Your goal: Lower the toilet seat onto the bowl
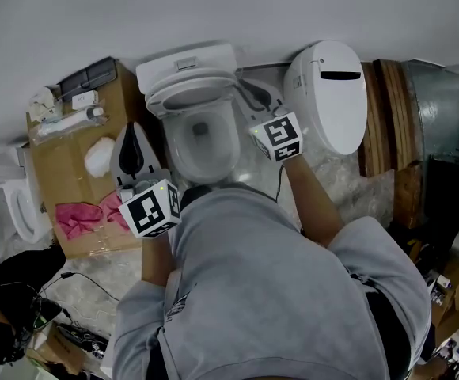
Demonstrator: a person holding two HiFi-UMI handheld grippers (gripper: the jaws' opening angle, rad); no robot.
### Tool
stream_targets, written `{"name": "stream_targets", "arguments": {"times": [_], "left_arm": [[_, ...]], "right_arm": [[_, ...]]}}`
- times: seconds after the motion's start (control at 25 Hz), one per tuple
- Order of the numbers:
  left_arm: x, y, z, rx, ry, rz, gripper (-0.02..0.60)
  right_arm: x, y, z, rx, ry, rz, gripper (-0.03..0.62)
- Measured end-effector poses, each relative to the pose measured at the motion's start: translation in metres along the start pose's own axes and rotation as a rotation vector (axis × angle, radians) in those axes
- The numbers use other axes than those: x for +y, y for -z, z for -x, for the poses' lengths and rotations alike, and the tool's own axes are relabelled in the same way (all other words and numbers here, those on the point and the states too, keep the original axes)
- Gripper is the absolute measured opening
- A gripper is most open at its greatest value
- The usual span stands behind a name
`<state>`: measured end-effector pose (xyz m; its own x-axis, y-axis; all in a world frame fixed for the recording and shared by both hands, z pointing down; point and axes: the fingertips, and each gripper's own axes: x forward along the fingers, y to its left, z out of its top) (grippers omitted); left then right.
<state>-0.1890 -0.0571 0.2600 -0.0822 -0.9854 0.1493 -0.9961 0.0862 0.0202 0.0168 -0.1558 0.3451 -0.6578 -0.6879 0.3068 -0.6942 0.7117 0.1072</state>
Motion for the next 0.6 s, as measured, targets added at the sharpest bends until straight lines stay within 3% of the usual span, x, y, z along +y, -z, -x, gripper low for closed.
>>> {"name": "stream_targets", "arguments": {"times": [0.6], "left_arm": [[0.018, 0.013, -0.04, 0.028, 0.032, 0.012, 0.0]], "right_arm": [[0.003, 0.009, -0.06, 0.059, -0.047, 0.049, 0.074]]}}
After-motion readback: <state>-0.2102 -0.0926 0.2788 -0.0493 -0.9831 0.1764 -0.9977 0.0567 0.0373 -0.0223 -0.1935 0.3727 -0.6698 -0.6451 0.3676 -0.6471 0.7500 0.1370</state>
